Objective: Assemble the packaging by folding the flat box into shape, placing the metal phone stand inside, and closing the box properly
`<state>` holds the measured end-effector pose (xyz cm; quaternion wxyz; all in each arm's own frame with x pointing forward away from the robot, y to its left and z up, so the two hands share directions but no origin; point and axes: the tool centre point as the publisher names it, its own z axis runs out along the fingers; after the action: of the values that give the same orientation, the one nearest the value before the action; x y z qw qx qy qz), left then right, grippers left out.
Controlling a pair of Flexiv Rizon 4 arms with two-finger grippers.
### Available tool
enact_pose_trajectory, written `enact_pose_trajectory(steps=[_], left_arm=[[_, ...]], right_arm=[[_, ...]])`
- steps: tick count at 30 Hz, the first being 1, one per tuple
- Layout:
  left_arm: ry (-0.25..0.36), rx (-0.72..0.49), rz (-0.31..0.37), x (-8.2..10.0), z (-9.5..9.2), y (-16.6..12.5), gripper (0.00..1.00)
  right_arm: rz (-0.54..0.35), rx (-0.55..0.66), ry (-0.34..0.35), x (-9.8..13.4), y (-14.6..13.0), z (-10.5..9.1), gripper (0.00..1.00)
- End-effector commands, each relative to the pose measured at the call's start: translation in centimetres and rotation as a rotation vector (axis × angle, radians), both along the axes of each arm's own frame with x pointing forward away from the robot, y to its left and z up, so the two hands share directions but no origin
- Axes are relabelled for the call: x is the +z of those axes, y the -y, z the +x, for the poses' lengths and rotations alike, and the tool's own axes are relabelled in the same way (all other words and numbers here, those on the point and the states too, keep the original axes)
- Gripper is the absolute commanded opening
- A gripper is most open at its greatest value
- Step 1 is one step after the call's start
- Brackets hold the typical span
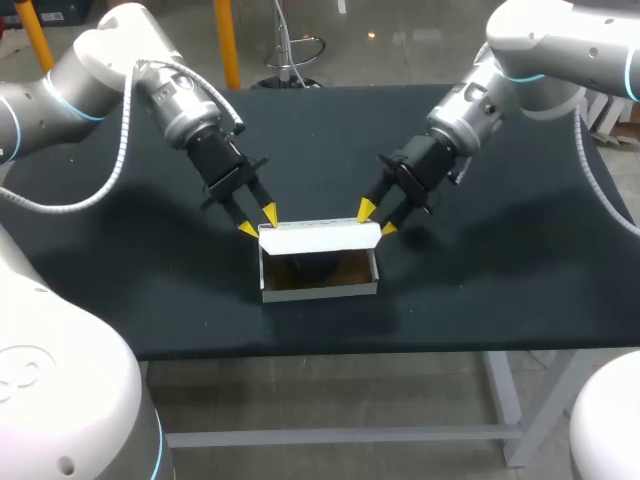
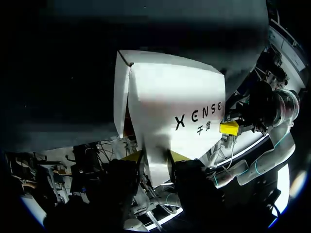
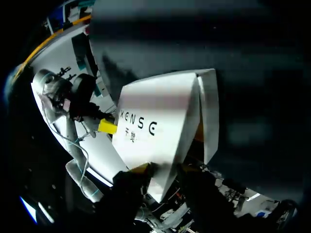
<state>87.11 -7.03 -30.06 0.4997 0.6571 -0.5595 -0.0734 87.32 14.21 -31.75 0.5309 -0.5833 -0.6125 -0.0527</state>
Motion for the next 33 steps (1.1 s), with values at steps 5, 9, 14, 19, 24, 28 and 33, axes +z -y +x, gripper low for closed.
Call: enact_pose_trajectory(steps=[5, 9, 14, 19, 24, 28, 33], left_arm=[[-0.027, -0.006, 0.003, -0.02, 0.78, 0.40, 0.33], [-0.032, 0.013, 0.004, 0.05, 0.85, 0.45, 0.34], [-0.037, 0.051, -0.009, -0.14, 1.06, 0.54, 0.33], [-0.037, 0.088, -0.054, -0.31, 1.27, 0.33, 0.34], [-0.033, 0.108, -0.072, -0.23, 1.28, 0.19, 0.29], [-0.027, 0.119, -0.077, -0.10, 1.18, 0.20, 0.20], [-0.022, 0.126, -0.080, 0.03, 1.10, 0.26, 0.19]], right_arm=[[0.006, 0.019, -0.019, 0.21, -0.53, 0.80, 0.41], [0.007, 0.020, -0.021, 0.25, -0.61, 0.89, 0.40], [0.007, 0.020, -0.022, 0.24, -0.66, 0.94, 0.40], [0.007, 0.022, -0.023, 0.19, -0.71, 0.96, 0.41], [0.007, 0.021, -0.026, 0.09, -0.67, 1.03, 0.40], [0.008, 0.022, -0.027, 0.08, -0.66, 1.05, 0.40], [0.008, 0.024, -0.027, 0.09, -0.66, 1.06, 0.40]])
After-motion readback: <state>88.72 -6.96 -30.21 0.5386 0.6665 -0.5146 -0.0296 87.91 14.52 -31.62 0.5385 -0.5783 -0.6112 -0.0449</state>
